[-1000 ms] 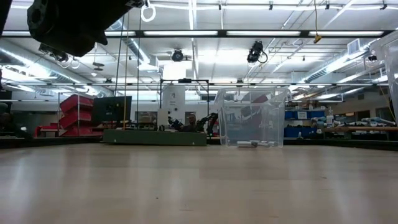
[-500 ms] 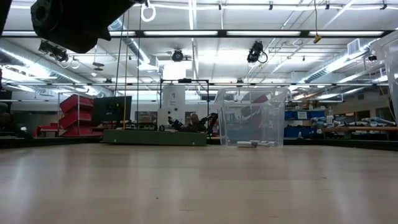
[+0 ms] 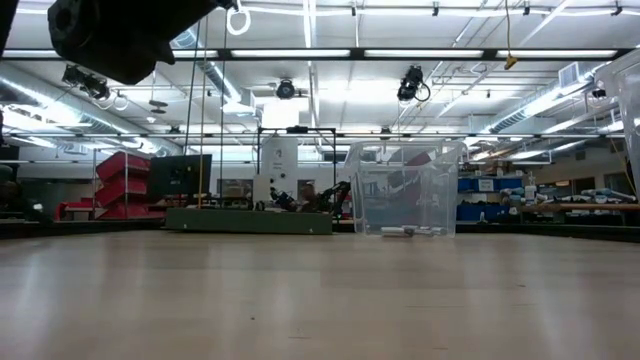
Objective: Sort batteries
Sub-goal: Put the black battery into the bottom transparent bin
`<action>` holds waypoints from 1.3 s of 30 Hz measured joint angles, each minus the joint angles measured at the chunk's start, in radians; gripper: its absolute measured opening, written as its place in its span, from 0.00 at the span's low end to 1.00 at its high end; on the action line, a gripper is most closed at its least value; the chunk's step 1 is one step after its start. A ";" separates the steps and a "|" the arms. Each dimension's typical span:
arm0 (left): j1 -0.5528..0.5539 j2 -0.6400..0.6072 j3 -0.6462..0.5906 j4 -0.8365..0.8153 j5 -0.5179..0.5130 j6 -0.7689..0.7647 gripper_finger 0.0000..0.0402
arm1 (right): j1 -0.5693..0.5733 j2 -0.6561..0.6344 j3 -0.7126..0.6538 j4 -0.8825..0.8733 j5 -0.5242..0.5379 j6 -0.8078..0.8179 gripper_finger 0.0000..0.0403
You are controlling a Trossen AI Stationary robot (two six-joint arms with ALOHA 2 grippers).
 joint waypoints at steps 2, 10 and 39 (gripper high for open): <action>0.000 0.000 0.002 -0.020 -0.050 0.000 0.40 | 0.004 0.000 0.000 0.002 0.059 0.013 0.05; -0.001 -0.001 -0.051 -0.091 -0.334 -0.003 0.51 | 0.052 -0.119 0.071 -0.376 0.277 0.303 0.06; -0.010 0.000 -0.149 -0.029 -0.498 0.033 0.52 | 0.340 -0.213 0.033 -1.400 -0.401 1.767 0.07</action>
